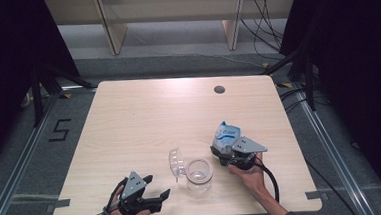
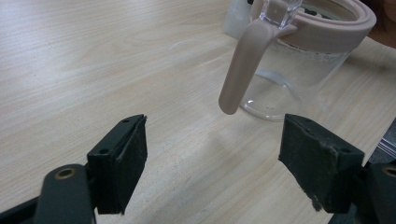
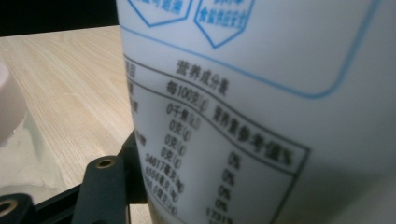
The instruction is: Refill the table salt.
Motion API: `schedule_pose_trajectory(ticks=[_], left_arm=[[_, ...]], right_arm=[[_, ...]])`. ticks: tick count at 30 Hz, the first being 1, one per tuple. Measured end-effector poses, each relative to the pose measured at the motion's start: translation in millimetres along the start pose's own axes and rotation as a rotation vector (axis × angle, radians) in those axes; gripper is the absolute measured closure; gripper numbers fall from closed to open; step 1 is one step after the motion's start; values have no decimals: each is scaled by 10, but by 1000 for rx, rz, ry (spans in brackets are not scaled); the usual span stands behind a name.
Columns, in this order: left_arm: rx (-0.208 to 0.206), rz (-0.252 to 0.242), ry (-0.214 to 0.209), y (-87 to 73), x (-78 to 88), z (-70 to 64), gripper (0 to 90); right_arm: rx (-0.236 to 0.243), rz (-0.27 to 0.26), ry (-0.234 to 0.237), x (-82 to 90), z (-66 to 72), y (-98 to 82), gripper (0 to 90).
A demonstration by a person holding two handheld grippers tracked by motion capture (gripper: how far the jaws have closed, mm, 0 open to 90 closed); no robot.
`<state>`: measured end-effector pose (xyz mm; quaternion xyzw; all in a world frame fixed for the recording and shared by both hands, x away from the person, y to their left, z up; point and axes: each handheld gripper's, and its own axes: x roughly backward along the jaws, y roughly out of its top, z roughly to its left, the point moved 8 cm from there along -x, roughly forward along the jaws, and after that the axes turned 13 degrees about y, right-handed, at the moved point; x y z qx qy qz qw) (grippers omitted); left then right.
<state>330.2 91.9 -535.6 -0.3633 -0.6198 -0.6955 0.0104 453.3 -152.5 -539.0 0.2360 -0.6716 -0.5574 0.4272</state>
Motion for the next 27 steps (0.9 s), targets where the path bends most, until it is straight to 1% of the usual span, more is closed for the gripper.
schedule_pose_trajectory(ticks=[1,2,3,4,5,6,7,8,10,11,12,13,14,15,16,17,18,19,20,21,22,23,24,25,26,27], left_arm=[[11,0,-1,0,-2,-6,229],[5,3,3,-1,4,-3,230],[15,1,4,2,5,-10,230],[-3,-1,-1,4,7,-1,230],[4,-3,-4,6,8,-6,230],[-2,-4,-2,8,12,1,230],[7,1,2,8,19,1,230],[7,-3,-7,11,16,0,230],[13,-8,-5,15,18,2,230],[13,-8,-6,16,20,2,230],[14,-7,-3,17,26,3,230],[-1,-10,-4,21,31,10,230],[1,-10,-4,22,31,10,230],[1,-9,-3,21,31,12,230],[5,-11,-3,22,27,10,230],[1,-9,-5,20,25,13,231],[6,-8,-4,17,24,9,230],[18,-7,-3,18,24,1,231],[0,-10,-5,21,28,9,231],[0,-9,-4,20,29,9,231],[-1,-9,-3,20,29,11,231],[0,-9,-3,20,29,12,231],[0,-9,-3,20,29,12,231],[0,-9,-3,20,30,12,231],[-1,-9,-3,19,29,11,231],[-2,-9,-4,19,29,10,231]], right_arm=[[1,-11,-9,-8,-2,9,414],[-18,-3,2,-6,23,3,420],[-9,12,4,1,20,3,425],[-25,20,13,-3,42,-2,429],[-36,22,-12,9,54,-3,431],[13,19,-31,14,17,14,434],[-5,31,-17,16,41,4,435],[-6,37,-20,22,46,1,438],[-7,37,-26,23,48,3,441],[19,29,-28,18,35,17,443],[-5,38,-38,30,57,7,444],[-21,49,-33,36,74,-1,445],[1,42,-29,32,58,10,446],[-2,44,-30,34,62,10,447],[10,49,-22,32,71,12,447],[37,39,-31,36,51,31,448],[35,36,-31,37,56,40,447],[7,40,-29,41,81,37,448],[43,26,-39,46,55,67,448],[30,21,-47,48,69,74,448],[24,27,-27,48,85,77,448],[19,33,-23,52,99,77,448],[61,16,-43,59,63,108,448],[53,18,-31,58,78,109,448],[56,20,-35,67,69,112,448],[43,20,-25,63,90,113,448]])
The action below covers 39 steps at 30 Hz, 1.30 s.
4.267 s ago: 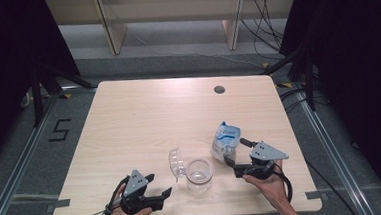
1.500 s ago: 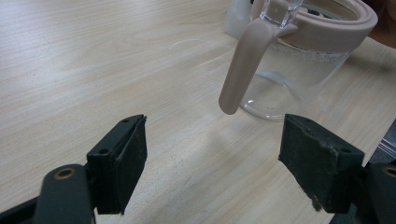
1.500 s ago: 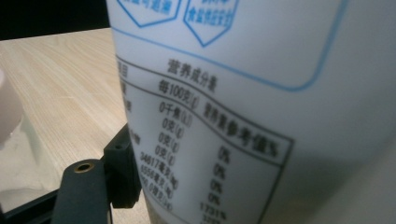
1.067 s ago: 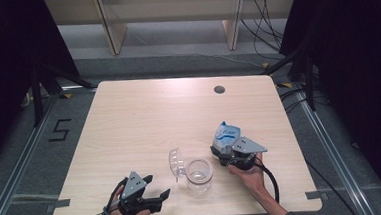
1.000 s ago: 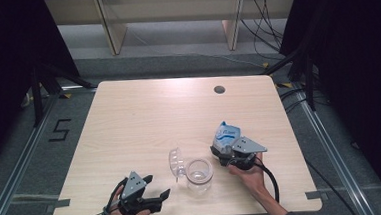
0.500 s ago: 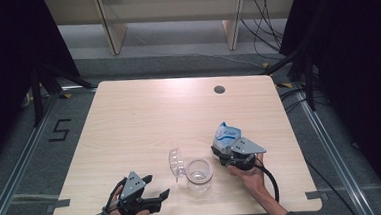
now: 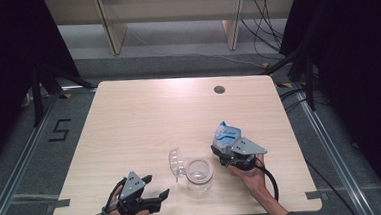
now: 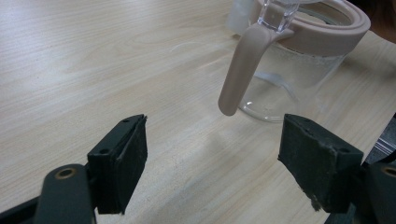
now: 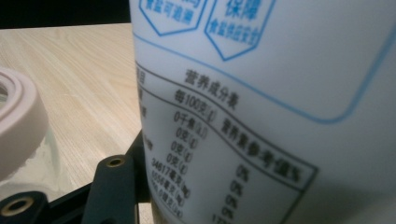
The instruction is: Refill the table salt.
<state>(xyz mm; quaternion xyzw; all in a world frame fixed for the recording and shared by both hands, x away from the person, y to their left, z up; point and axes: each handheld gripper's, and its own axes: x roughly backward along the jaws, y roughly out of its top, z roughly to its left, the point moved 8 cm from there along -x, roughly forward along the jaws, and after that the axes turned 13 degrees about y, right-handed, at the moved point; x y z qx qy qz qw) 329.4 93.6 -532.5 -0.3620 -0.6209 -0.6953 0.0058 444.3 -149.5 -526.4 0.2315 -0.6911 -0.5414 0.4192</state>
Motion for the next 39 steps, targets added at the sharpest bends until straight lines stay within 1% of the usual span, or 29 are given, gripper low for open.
schedule_pose_trajectory(ticks=[1,4,5,6,7,8,9,10,11,13,14,15,16,17,18,20,21,22,24,25,28,29,30,31,32,35,37,38,39], left_arm=[[0,0,0,0,1,-1,231],[7,3,4,-2,4,6,231],[12,5,5,-5,3,13,231],[12,7,10,-4,8,17,231],[0,7,5,-5,9,29,231],[-9,5,6,-3,12,36,231],[-3,2,5,-1,8,34,231],[-6,6,6,-3,10,36,231],[-10,6,5,-4,9,37,231],[8,11,12,-9,10,21,231],[9,7,6,-8,5,18,232],[10,7,5,-9,5,16,231],[16,5,10,-7,3,16,231],[6,10,7,-11,6,27,231],[5,10,3,-10,6,27,231],[1,9,4,-9,7,30,231],[0,7,2,-9,6,27,231],[13,10,9,-11,5,22,230],[19,7,5,-10,1,14,230],[18,8,6,-12,1,16,230],[6,11,2,-15,4,25,230],[8,10,3,-14,4,26,230],[7,11,3,-15,5,27,229],[7,10,3,-15,5,26,229],[8,9,3,-14,5,25,229],[6,11,3,-16,4,26,229],[7,11,4,-16,3,25,228],[8,11,4,-16,3,25,228],[7,12,4,-17,3,25,228]], right_arm=[[-17,6,8,-1,17,-2,448],[-8,2,6,5,18,15,449],[23,-9,0,6,-6,32,449],[33,-3,-9,20,-11,38,449],[25,-8,-3,15,8,49,449],[47,-9,4,20,6,60,449],[46,-7,-5,28,12,66,449],[61,-5,-2,35,17,75,449],[63,0,3,43,31,78,449],[102,14,1,54,30,83,449],[117,16,-12,62,18,89,449],[112,8,1,70,36,103,449],[130,4,-14,74,27,110,450],[149,20,-14,89,21,110,450],[151,25,-8,102,37,112,450],[162,13,-5,117,62,142,450],[191,22,-13,127,54,149,449],[207,20,-14,137,68,165,450],[240,30,-15,153,88,187,449],[241,43,-20,166,101,186,450],[275,24,-10,202,156,246,450],[276,33,-10,218,177,247,450],[290,25,-19,226,184,267,450],[315,40,-26,240,180,269,450],[317,43,-16,246,200,270,450],[344,48,-24,252,225,276,450],[360,64,-22,259,237,270,450],[372,61,-32,259,233,274,451],[382,76,-28,267,239,268,451]])
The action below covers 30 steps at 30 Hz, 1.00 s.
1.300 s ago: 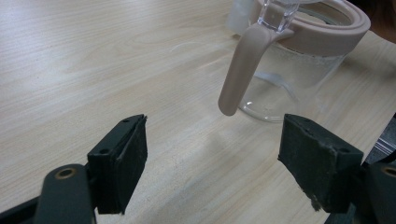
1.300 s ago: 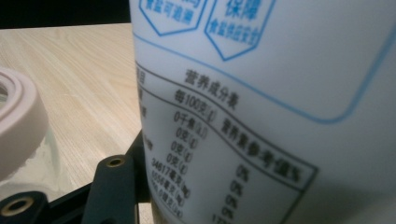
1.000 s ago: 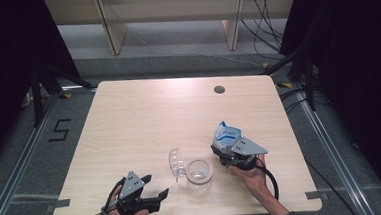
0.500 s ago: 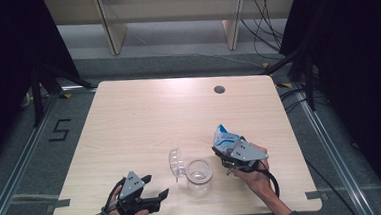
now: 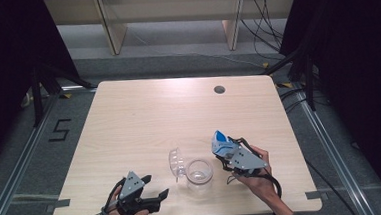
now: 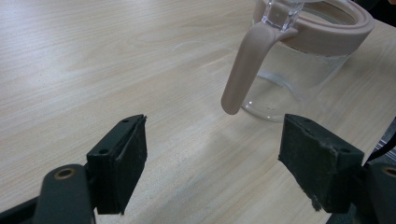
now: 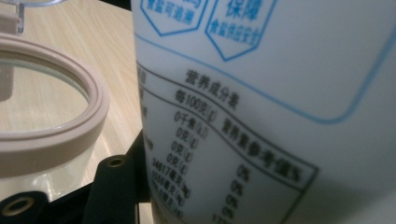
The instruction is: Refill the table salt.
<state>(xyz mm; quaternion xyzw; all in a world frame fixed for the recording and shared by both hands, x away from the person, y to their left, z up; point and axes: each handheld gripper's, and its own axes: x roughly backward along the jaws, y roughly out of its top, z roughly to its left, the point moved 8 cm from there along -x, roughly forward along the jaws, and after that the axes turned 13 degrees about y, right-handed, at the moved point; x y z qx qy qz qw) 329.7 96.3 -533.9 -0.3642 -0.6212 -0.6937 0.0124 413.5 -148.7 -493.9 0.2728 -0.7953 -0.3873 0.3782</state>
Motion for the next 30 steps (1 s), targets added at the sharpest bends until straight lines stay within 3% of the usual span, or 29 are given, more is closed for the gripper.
schedule_pose_trajectory(ticks=[3,11,17,21,30], left_arm=[[2,0,-1,-2,1,-3,227],[6,-1,-1,-1,-1,-7,223],[14,-1,1,-1,-4,-13,221],[11,-2,0,-1,-6,-14,220],[5,2,-1,-7,-2,-13,220]], right_arm=[[6,-9,7,9,15,13,451],[90,30,-7,33,34,19,451],[111,43,-17,57,66,20,451],[173,70,-36,72,52,20,452],[213,96,-59,96,59,24,452]])
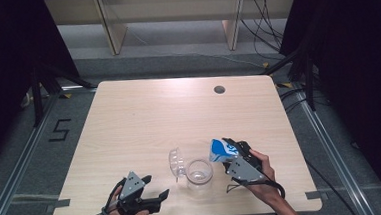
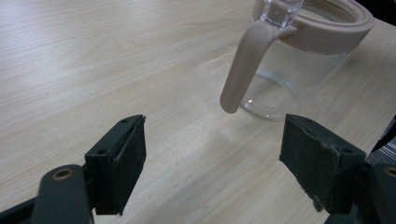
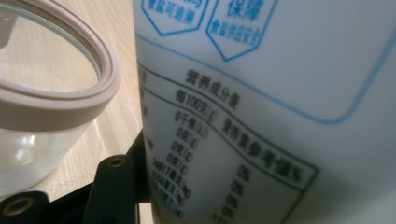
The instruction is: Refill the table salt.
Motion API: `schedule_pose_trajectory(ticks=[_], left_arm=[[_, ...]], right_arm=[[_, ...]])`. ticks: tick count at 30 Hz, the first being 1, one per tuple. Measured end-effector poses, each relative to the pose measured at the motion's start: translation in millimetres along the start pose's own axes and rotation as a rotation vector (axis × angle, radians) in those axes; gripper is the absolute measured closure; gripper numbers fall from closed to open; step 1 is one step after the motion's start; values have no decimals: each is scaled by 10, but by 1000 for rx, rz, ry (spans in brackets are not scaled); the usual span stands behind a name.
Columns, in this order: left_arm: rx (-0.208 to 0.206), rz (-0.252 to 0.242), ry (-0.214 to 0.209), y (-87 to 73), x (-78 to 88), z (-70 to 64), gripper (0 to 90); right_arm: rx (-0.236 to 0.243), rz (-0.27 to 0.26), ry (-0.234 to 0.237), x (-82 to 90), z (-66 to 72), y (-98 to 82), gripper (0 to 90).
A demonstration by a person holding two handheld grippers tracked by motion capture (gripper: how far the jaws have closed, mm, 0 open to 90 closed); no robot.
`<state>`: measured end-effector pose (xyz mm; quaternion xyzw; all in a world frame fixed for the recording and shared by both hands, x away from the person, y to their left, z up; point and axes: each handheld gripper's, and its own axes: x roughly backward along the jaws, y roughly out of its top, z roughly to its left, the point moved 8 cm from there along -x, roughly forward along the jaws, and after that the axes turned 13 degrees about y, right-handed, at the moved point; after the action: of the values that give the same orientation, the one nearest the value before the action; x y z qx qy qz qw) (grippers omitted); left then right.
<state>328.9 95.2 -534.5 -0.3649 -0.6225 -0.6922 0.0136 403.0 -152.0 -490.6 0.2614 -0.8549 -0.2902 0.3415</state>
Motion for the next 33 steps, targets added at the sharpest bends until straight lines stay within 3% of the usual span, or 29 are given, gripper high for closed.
schedule_pose_trajectory(ticks=[12,13,14,15,19,20,21,23,24,27,29,33], left_arm=[[3,-1,2,-1,-3,-2,220],[1,3,8,-3,2,1,220],[1,3,7,-3,1,1,220],[1,1,4,-2,-1,0,220],[1,0,2,-3,-2,-2,220],[2,0,2,-3,-2,-2,220],[0,1,2,-3,-1,0,220],[-1,2,1,-4,1,4,220],[3,0,1,-2,-1,1,220],[-4,5,2,-7,5,10,220],[-15,5,7,-7,8,17,220],[4,7,7,-8,3,4,217]], right_arm=[[92,46,-27,-15,6,13,453],[132,47,-32,-15,-10,29,453],[107,54,-36,-13,10,15,454],[128,59,-30,-19,7,19,453],[128,71,-32,-26,30,16,453],[175,76,-34,-29,11,31,454],[186,79,-31,-30,20,36,455],[189,82,-32,-31,21,38,455],[149,85,-37,-27,40,22,455],[160,85,-45,-19,29,28,455],[242,99,-54,-15,-3,50,455],[219,107,-66,-21,21,29,454]])
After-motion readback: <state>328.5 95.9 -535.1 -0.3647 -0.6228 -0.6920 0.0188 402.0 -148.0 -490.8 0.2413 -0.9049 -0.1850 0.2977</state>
